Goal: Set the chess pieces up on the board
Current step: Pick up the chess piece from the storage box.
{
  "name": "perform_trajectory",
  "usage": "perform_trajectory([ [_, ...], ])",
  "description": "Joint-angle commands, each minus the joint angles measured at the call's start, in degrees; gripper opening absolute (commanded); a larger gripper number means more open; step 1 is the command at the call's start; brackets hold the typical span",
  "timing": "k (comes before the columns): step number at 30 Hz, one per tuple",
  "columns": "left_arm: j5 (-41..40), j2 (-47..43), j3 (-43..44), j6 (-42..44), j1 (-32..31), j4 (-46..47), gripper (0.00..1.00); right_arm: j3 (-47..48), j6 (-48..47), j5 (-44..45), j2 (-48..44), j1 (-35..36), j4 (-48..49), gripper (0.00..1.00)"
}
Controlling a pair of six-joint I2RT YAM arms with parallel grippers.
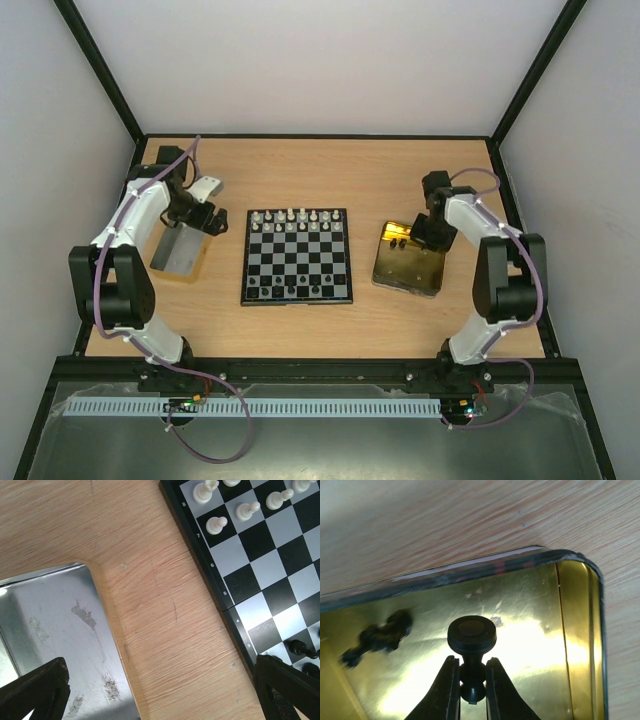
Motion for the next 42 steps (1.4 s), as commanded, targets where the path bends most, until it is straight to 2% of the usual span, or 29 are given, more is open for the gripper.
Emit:
perform_trajectory([
  [1,0.46,-1.36,1.56,-0.80,-1.24,-2.17,0.99,-0.86,1.61,-3.18,-5.96,-0.18,-3.36,0.02],
  [10,1.28,-0.67,4.62,-1.52,-3.56,-4.02,1.00,-3.53,2.60,-11.10,-13.82,-0.12,-5.61,0.02],
  [15,1.94,0.10,6.90,-2.31,-7.10,-5.20,0.99,-3.26,3.01,-16.59,-18.97,2.00,-8.21,0.02],
  [18,1.98,1.38,9.36,-3.30,-10.40,-6.54,0.99,-2.16,3.78,-18.23,-21.05,6.03,-9.15,0.02],
  [22,5.97,4.31,14.18,-3.43,-13.51,-10.09,0.99,-0.04,5.02,-20.94,-23.85,10.77,-10.11,0.03],
  [25,10.82,6.98,17.68,-2.67,-13.97,-12.72,0.97,1.47,8.07,-21.08,-25.81,16.20,-10.59,0.03],
  [31,23.87,13.56,24.16,2.67,-13.98,-20.20,0.93,2.55,17.81,-20.46,-28.87,27.74,-5.22,0.03],
  [36,31.91,15.56,23.05,4.62,-14.50,-20.62,0.93,4.45,26.95,-16.05,-27.67,39.23,0.37,0.02],
  [42,38.76,15.59,19.94,6.62,-14.94,-20.62,0.91,8.34,32.14,-11.66,-22.22,49.90,5.23,0.02],
])
